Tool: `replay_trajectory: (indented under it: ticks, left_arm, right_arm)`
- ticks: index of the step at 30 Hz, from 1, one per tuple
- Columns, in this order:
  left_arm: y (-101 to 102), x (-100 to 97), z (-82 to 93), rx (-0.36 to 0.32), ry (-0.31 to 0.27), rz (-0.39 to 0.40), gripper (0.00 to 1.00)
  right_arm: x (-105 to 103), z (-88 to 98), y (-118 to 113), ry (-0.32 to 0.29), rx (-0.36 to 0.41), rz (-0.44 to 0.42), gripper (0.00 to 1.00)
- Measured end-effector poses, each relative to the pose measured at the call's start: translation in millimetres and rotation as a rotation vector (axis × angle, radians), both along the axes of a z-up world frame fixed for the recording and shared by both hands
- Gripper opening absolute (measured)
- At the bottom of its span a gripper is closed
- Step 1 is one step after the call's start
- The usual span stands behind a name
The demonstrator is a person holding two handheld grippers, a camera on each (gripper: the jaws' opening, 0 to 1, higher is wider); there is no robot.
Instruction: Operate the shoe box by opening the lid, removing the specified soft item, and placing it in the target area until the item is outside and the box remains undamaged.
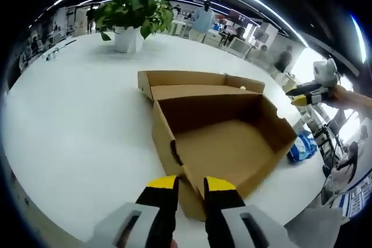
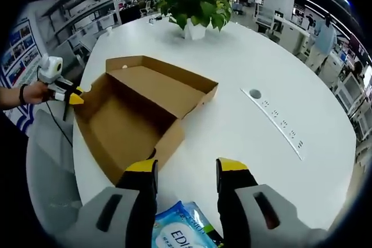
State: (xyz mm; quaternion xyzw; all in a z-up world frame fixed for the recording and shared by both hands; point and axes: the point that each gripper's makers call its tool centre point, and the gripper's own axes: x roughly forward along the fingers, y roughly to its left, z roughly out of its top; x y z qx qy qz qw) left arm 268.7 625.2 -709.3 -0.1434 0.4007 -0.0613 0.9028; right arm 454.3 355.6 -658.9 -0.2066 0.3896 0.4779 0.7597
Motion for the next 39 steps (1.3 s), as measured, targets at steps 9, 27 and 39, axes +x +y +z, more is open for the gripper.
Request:
replay_trajectory:
  ticks: [9,27,39]
  left_arm:
    - [2.6,-1.2,-0.8,0.0,0.001,-0.025,0.16]
    - [6.4,-5.4,-0.2,0.01,0.001,-0.042,0.13]
    - [6.1,-4.2,-0.5,0.02,0.005,-0.052,0.13]
  right_arm:
    - [2.6,-3.1,1.5,0.006,0.007,-0.023,0.36]
    - [9.2,-15.0,15.3,0.037,0.041,-0.078,0.34]
    - [23.7,-17.9,34.2,0.076,0.129,-0.164,0.33]
